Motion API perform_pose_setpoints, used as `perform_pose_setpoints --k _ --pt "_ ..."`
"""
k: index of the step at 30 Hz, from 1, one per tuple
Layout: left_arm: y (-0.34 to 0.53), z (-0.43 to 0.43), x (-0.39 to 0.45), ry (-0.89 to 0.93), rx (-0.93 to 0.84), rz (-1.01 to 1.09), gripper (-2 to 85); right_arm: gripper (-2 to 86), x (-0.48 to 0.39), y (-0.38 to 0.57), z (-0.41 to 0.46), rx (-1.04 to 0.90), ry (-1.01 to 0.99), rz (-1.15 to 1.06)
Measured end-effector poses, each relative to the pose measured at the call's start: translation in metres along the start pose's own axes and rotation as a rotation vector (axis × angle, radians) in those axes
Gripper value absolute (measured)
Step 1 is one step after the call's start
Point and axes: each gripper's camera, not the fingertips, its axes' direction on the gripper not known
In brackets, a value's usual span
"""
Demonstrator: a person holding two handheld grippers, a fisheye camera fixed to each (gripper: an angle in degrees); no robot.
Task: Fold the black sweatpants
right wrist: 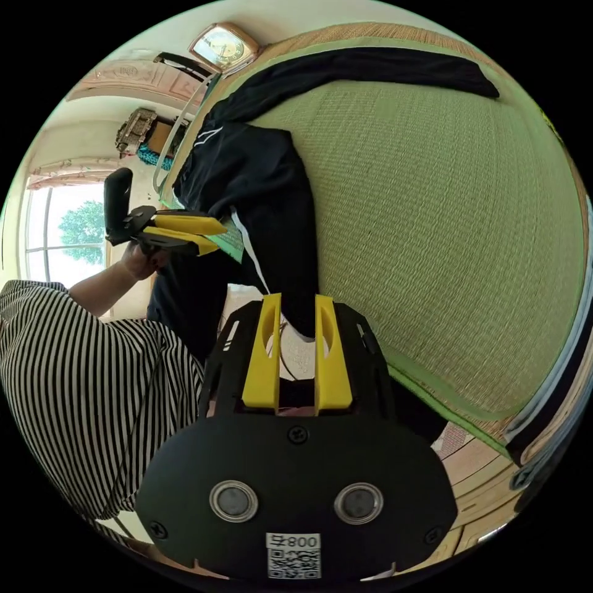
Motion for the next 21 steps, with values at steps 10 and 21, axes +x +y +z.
perform_pose_setpoints --k 10,21 --pt "-0.064 0.032 0.035 -0.011 -0.004 -0.094 3.2 4.4 0.011 0.016 0.052 -0.056 0.130 0.055" --pt "-0.115 -0.048 0.069 0.239 0.394 -0.059 1.8 0.7 -0.012 0.035 -0.098 0.298 0.178 -0.178"
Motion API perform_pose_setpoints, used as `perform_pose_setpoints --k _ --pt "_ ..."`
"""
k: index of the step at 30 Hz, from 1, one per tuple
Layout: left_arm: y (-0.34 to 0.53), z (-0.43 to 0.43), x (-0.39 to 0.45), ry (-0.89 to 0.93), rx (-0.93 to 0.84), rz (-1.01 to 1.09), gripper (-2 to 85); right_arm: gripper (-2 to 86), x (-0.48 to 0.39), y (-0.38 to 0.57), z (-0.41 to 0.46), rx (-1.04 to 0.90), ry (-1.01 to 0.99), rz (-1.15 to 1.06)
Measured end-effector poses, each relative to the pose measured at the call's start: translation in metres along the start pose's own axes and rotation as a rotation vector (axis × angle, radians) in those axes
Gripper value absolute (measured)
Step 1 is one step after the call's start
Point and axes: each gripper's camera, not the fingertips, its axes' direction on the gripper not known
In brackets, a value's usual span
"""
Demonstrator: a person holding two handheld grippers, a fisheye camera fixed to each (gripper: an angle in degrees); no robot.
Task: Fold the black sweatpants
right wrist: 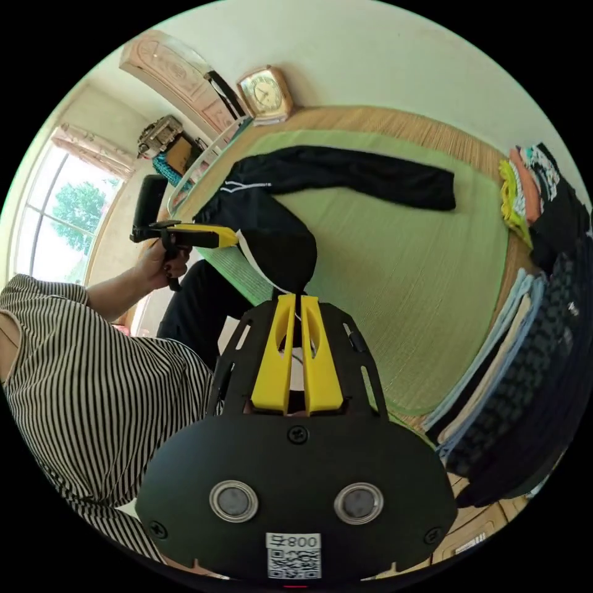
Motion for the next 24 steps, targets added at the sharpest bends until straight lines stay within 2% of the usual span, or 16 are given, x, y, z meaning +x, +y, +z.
perform_pose_setpoints --k 3,5,7,11,12,17,20,24 --pt "-0.013 -0.004 0.019 0.036 0.060 0.058 1.9 0.8 -0.023 -0.004 -0.026 0.028 0.162 -0.106" --pt "-0.017 0.014 0.024 0.034 0.007 0.063 2.0 1.0 -0.029 0.004 -0.018 0.013 0.222 -0.110" --pt "-0.015 0.037 0.017 0.031 -0.066 0.012 2.1 1.3 -0.018 0.018 0.006 -0.046 0.228 -0.059" --pt "0.002 0.101 -0.010 0.059 -0.328 -0.144 3.1 2.4 0.045 0.069 0.090 -0.294 0.108 0.211" --pt "0.004 0.106 -0.011 0.063 -0.348 -0.164 3.3 2.4 0.059 0.086 0.105 -0.325 0.090 0.283" --pt "-0.007 0.117 0.009 0.100 -0.355 -0.141 4.8 7.7 0.092 0.123 0.106 -0.214 0.031 0.479" --pt "-0.039 0.126 0.028 0.047 -0.346 -0.053 6.4 8.8 0.103 0.128 0.100 -0.129 0.076 0.534" --pt "-0.096 0.160 0.053 -0.035 -0.355 0.077 7.8 9.2 0.115 0.130 0.116 -0.148 0.169 0.578"
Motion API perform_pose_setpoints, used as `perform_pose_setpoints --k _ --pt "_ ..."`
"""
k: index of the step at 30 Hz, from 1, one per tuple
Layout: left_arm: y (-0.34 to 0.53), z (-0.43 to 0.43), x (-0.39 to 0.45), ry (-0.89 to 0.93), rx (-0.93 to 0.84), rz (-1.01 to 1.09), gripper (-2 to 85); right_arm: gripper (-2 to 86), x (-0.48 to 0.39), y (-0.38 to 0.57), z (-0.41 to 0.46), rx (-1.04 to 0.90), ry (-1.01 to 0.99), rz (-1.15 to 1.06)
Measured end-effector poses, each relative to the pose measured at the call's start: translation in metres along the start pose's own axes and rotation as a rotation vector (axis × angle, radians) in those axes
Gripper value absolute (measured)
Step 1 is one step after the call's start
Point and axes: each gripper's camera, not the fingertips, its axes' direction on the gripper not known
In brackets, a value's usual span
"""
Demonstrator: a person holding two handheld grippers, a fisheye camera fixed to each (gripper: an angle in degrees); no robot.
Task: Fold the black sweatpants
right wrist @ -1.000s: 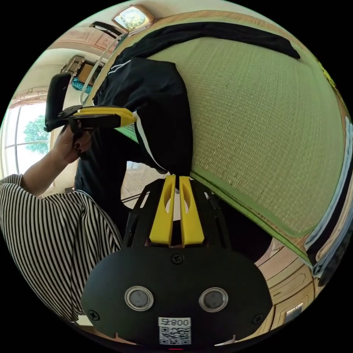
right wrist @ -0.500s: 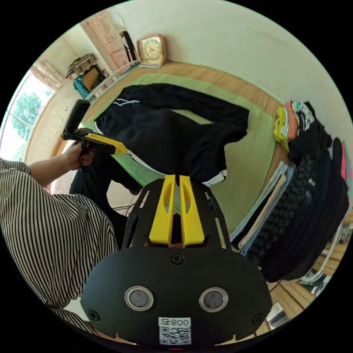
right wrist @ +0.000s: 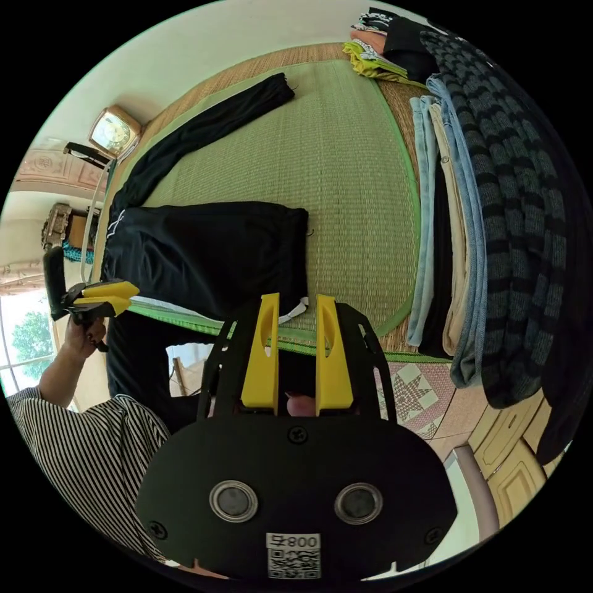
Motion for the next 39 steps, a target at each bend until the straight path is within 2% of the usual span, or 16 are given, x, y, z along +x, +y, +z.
perform_pose_setpoints --k 8,11,14,17,20,24,28,32,35,39 --pt "-0.146 0.084 0.059 -0.276 -0.206 0.251 7.5 7.8 0.003 0.004 0.016 0.008 0.043 -0.046" --pt "-0.171 0.112 0.069 -0.343 -0.298 0.285 5.2 6.3 0.006 0.008 0.019 0.026 0.022 -0.053" --pt "-0.188 0.114 0.076 -0.374 -0.290 0.300 2.3 5.2 0.012 0.009 0.017 0.042 0.006 -0.053" --pt "-0.202 0.098 0.085 -0.356 -0.176 0.290 1.1 3.9 0.021 0.013 -0.004 0.144 -0.028 -0.055" --pt "-0.217 0.096 0.085 -0.337 -0.143 0.259 1.0 3.4 0.034 0.011 -0.009 0.195 -0.043 -0.038" --pt "-0.225 0.104 0.078 -0.308 -0.189 0.208 1.9 3.6 0.051 0.003 0.021 0.111 -0.062 0.006" --pt "-0.227 0.074 0.080 -0.233 -0.067 0.209 4.3 5.7 0.062 0.011 0.014 0.160 -0.104 0.036" --pt "-0.236 0.025 0.059 -0.248 0.059 0.173 6.6 7.6 0.078 0.012 -0.012 0.261 -0.140 0.075" --pt "-0.249 -0.008 0.033 -0.306 0.123 0.105 6.9 8.0 0.072 -0.012 -0.029 0.327 -0.192 0.013" --pt "-0.274 -0.033 0.009 -0.359 0.144 0.052 7.4 8.4 0.041 -0.088 -0.029 0.334 -0.123 -0.127"
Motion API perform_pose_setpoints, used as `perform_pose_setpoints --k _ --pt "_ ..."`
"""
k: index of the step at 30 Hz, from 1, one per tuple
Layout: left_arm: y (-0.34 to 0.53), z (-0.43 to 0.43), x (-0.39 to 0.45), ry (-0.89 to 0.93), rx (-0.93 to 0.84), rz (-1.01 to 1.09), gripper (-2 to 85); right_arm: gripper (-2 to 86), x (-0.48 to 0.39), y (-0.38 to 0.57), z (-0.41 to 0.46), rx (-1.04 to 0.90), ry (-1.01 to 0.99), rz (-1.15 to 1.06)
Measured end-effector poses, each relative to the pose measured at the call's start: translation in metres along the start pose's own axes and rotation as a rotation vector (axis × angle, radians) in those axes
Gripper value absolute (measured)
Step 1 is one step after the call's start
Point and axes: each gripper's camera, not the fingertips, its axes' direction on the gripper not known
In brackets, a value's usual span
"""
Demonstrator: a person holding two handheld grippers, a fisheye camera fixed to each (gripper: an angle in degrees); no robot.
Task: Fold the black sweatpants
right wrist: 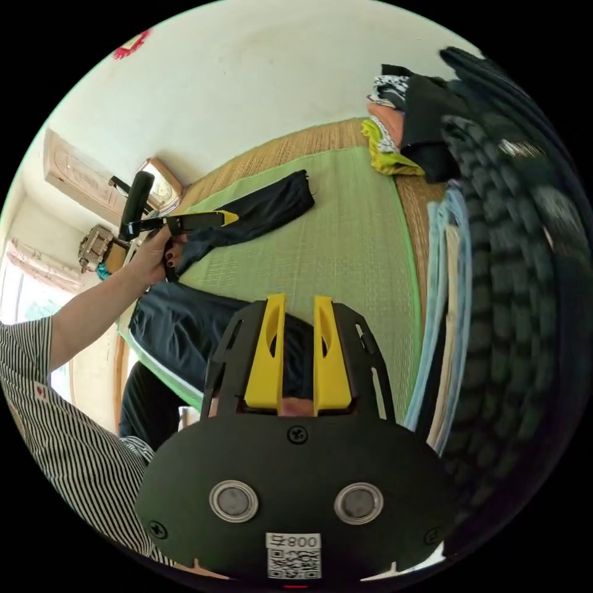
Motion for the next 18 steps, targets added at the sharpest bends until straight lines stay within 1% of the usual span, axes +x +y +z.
perform_pose_setpoints --k 3,6,8,12,13,14,16,18 --pt "-0.025 -0.002 -0.014 -0.043 0.003 -0.001 8.1 9.0 -0.006 -0.060 0.027 -0.031 0.039 -0.067" --pt "-0.051 0.002 -0.024 -0.097 -0.023 0.026 8.8 9.0 -0.003 -0.110 0.046 -0.052 0.044 -0.068" --pt "-0.068 0.010 -0.034 -0.159 -0.055 0.022 8.9 8.8 -0.001 -0.132 0.055 -0.058 0.035 -0.064" --pt "-0.079 0.024 -0.049 -0.192 -0.124 0.031 7.6 8.1 -0.003 -0.160 0.078 -0.122 0.063 -0.084" --pt "-0.079 0.027 -0.053 -0.218 -0.143 0.025 6.1 8.0 -0.004 -0.162 0.081 -0.130 0.067 -0.090" --pt "-0.077 0.025 -0.055 -0.236 -0.128 0.028 4.1 7.6 -0.006 -0.164 0.084 -0.136 0.085 -0.100" --pt "-0.075 0.017 -0.058 -0.208 -0.096 0.028 2.0 6.4 -0.010 -0.167 0.078 -0.115 0.094 -0.119" --pt "-0.073 0.001 -0.059 -0.194 -0.029 0.038 1.2 4.3 -0.015 -0.172 0.061 -0.057 0.113 -0.143"
